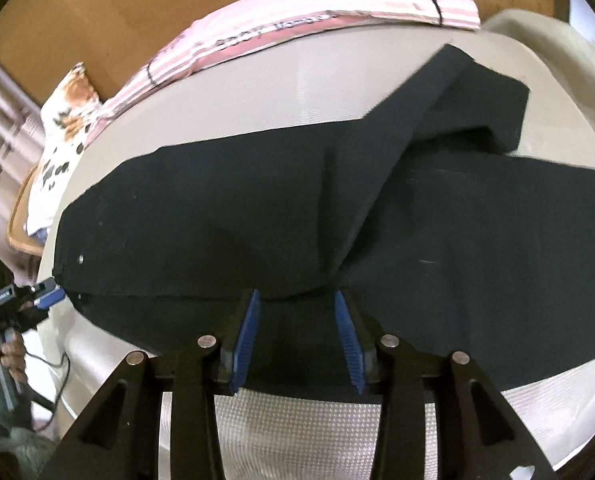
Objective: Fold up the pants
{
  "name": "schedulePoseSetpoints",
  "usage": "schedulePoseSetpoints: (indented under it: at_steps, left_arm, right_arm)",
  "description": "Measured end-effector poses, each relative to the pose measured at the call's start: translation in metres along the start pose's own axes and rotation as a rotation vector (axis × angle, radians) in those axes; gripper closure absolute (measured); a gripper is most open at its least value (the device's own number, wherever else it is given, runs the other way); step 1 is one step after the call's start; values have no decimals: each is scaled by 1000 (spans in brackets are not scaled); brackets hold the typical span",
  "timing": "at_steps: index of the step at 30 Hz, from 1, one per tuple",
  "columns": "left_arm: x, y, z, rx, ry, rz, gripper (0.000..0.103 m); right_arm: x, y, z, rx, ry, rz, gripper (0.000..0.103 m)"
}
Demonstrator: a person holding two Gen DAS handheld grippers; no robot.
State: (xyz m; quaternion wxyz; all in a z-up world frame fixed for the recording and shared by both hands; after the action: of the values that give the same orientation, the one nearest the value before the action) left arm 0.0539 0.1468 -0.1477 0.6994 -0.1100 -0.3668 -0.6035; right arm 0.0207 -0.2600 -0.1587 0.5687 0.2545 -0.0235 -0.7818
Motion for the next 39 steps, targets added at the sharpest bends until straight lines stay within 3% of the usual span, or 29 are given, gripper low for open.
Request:
schedulePoseSetpoints:
  at_steps: [7, 13, 16, 23, 27, 31, 39]
  left_arm:
    - [-7, 8, -16, 31, 14, 40, 66]
    - [-15, 8, -11, 41, 24, 30, 75]
    - [-16, 8, -18, 30, 42, 26, 77]
    - [-19, 10, -24, 17, 52, 44, 77]
    - [-20, 9, -24, 14, 62, 37, 77]
    - [-20, 13, -27, 7, 70, 41, 77]
    - [-23, 14, -27, 0, 69, 49, 78]
  right_arm:
    - [9, 22, -18, 34, -95, -47, 65]
    - [37, 33, -20, 40, -71, -145, 65]
    - [42, 44, -20, 53, -1, -185, 65]
    - [63, 95, -34, 106, 47, -306, 65]
    - [76, 128, -44, 127, 41, -353, 68]
    - [82, 146, -47, 121, 21, -388, 79]
    - [93, 152, -26, 139, -34, -366, 79]
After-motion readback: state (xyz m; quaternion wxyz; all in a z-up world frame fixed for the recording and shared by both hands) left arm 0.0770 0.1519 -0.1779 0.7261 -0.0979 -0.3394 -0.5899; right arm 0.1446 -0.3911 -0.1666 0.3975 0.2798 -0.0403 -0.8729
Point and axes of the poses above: each gripper's, at about its wrist camera, not at the fingertips, and z roughly against the way its jaws point, x to its right, y to its top, the point moved 8 cm from there along -z, roughly the way its jaws point, and after that the axes turned 13 degrees about -z, right-handed, at the moved point
